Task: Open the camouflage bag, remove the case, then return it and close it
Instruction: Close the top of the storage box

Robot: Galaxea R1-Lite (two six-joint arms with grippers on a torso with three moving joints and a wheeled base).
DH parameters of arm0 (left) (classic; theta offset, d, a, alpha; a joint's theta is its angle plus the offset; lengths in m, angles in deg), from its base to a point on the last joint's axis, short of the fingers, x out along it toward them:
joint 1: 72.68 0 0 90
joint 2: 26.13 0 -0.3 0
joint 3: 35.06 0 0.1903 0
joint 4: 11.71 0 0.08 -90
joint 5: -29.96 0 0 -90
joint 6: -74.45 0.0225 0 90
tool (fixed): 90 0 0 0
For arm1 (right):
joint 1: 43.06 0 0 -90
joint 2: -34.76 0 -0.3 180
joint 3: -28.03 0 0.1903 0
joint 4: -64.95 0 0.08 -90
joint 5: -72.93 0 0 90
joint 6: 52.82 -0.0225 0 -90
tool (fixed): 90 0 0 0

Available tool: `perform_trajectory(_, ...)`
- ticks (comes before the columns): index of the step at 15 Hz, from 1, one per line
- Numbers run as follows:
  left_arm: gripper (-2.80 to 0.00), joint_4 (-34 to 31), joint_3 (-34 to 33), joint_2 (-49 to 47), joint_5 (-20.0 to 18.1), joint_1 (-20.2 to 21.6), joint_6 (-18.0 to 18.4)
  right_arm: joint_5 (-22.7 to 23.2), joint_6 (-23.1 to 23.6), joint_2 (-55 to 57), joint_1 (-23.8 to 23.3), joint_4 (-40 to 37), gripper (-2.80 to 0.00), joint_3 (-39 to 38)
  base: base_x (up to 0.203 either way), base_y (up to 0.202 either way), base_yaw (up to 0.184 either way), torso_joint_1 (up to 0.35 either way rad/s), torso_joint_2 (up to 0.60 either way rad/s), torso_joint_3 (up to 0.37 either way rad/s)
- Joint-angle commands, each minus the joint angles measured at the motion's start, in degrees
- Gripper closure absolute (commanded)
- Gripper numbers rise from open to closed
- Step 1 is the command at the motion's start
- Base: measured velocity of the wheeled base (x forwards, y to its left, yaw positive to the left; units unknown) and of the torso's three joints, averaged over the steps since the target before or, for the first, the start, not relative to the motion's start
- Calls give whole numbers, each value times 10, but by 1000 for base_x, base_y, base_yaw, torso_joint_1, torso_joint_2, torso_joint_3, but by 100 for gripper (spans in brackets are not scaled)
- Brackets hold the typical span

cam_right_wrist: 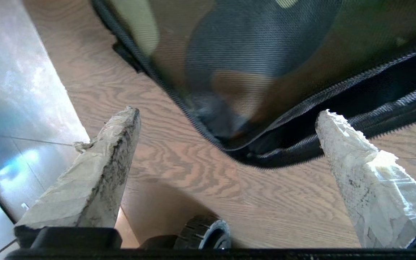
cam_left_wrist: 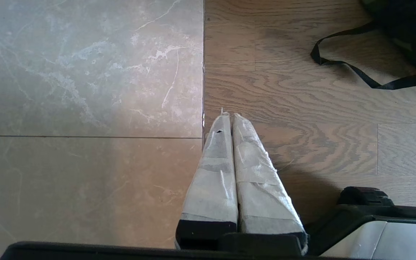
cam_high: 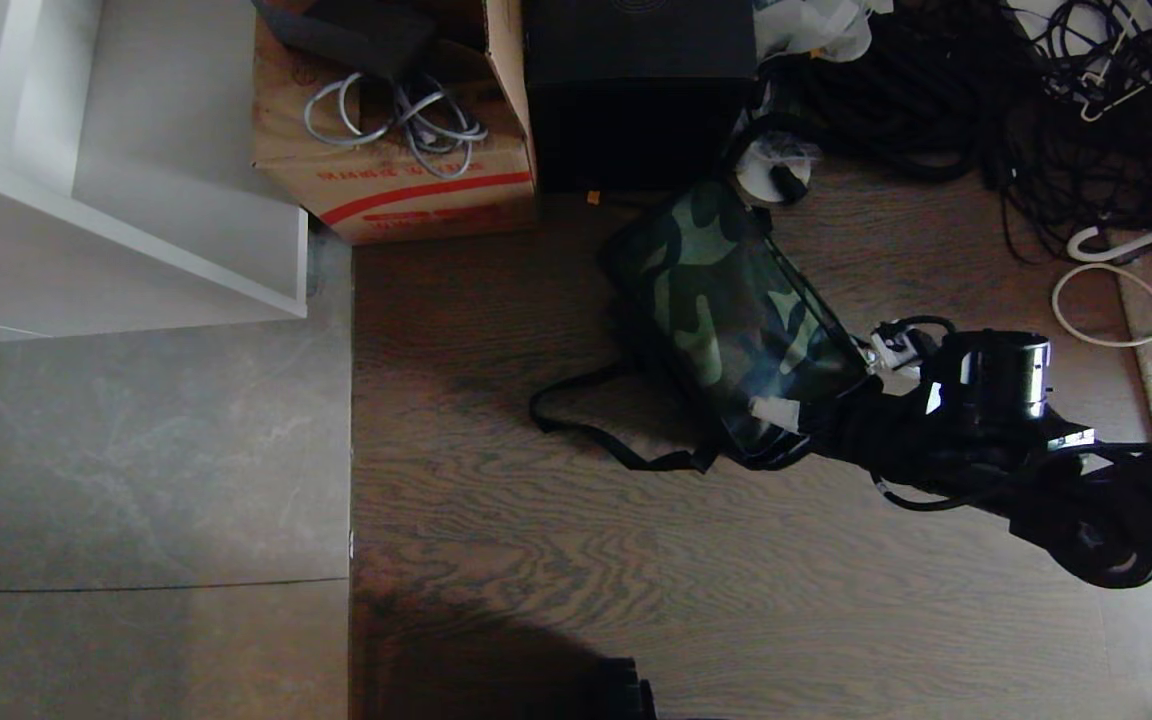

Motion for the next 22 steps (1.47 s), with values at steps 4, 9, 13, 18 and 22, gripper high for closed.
perform_trajectory(4,0,0,0,0,1,0,0,4,1,26,-9,-21,-280,22,0,0,0,0,0,0)
perform_trajectory(9,0,0,0,0,1,0,0,1,-3,49,-8,-22,-280,44,0,0,0,0,0,0)
perform_trajectory(13,0,0,0,0,1,0,0,1,-18,62,-9,-24,-280,63,0,0,0,0,0,0)
perform_trajectory(18,0,0,0,0,0,0,0,4,-26,48,-15,-96,-280,66,0,0,0,0,0,0)
perform_trajectory(22,0,0,0,0,1,0,0,-3,-59,60,-16,-68,-280,103,0,0,0,0,0,0)
